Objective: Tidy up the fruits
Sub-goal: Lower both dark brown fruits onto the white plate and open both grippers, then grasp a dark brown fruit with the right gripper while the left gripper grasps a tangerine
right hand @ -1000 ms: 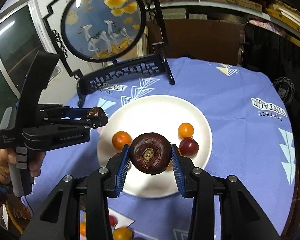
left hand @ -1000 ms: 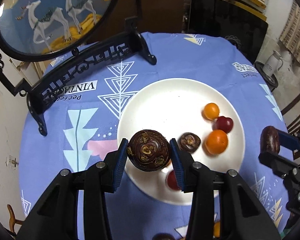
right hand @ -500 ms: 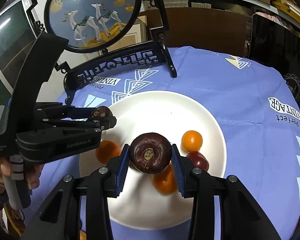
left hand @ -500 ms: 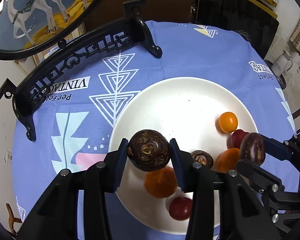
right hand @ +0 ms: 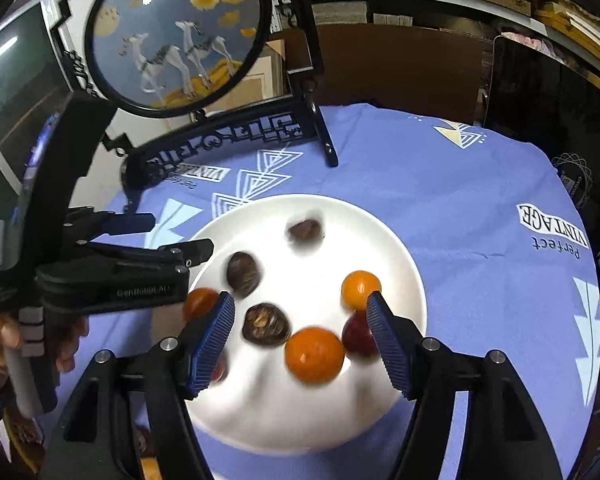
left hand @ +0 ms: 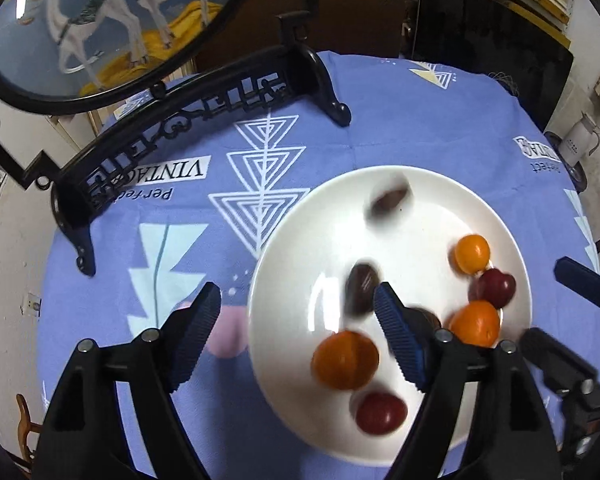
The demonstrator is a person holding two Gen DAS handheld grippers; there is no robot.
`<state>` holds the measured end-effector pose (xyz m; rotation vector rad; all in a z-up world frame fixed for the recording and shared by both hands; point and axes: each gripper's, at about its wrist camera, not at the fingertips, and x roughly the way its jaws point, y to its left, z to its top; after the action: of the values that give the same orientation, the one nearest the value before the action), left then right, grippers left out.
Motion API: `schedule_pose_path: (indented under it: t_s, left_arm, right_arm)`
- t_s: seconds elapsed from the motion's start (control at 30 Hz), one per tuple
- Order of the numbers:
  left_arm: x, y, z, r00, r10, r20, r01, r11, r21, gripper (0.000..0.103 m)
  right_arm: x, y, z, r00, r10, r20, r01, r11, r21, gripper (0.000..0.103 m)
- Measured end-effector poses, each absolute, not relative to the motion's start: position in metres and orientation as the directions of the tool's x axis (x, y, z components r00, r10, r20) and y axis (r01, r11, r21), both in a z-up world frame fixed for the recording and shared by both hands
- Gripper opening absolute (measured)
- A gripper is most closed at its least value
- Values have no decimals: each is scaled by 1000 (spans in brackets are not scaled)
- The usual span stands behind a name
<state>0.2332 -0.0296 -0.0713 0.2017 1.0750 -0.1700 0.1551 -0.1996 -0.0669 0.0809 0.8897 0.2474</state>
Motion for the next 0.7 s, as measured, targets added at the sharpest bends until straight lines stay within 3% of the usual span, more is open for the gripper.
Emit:
schedule_pose_path:
  t_s: [0.2, 0.5, 0.7]
  left_arm:
    - [186, -7, -62, 483, -52, -874, 276, 957, 95, 77]
    - [91, 42, -76, 444, -73, -893, 321, 943, 82, 79]
    - [42, 62, -89, 402, -102, -910, 311, 950, 31, 80]
  right_arm:
    - [81, -191, -62, 570, 308, -762, -238, 949, 206, 69]
    - [-56, -132, -116, 364, 357, -860, -435, 882, 181, 69]
    - [-79, -107, -144, 311, 326, -893, -433, 885, 173, 69]
